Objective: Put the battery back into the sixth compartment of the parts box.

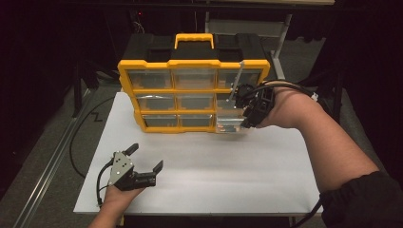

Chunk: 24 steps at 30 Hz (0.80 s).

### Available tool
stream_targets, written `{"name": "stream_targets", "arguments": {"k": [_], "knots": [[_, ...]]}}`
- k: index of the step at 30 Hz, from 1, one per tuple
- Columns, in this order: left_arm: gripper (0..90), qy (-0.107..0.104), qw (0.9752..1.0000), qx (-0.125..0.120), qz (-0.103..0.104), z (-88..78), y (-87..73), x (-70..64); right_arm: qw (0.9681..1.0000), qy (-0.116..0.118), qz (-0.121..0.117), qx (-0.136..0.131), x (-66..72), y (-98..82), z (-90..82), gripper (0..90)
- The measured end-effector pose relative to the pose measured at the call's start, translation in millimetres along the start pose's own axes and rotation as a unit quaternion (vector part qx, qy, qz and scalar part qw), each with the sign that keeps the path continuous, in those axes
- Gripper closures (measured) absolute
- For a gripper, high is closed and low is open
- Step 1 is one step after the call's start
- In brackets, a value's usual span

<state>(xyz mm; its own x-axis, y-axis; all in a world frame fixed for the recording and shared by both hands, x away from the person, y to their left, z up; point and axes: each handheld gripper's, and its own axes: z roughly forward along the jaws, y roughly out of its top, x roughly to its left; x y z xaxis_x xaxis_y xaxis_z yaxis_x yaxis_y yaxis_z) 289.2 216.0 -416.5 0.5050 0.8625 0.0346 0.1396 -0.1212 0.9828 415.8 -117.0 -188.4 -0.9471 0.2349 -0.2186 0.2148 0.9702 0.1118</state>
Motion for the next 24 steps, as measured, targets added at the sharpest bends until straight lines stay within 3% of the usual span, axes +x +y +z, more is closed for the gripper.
{"name": "stream_targets", "arguments": {"k": [16, 24], "knots": [[0.4, 0.000, 1.0000, 0.002, 0.002, 0.8, -0.6, -0.4, 0.9995, 0.032, -0.008, 0.001, 21.2, -13.1, 40.3, 64.9], [0.4, -0.001, 1.0000, 0.003, 0.003, 0.4, -0.5, -0.4, 0.9989, 0.047, -0.007, -0.006, 29.2, -17.0, 62.0, 60.3]]}}
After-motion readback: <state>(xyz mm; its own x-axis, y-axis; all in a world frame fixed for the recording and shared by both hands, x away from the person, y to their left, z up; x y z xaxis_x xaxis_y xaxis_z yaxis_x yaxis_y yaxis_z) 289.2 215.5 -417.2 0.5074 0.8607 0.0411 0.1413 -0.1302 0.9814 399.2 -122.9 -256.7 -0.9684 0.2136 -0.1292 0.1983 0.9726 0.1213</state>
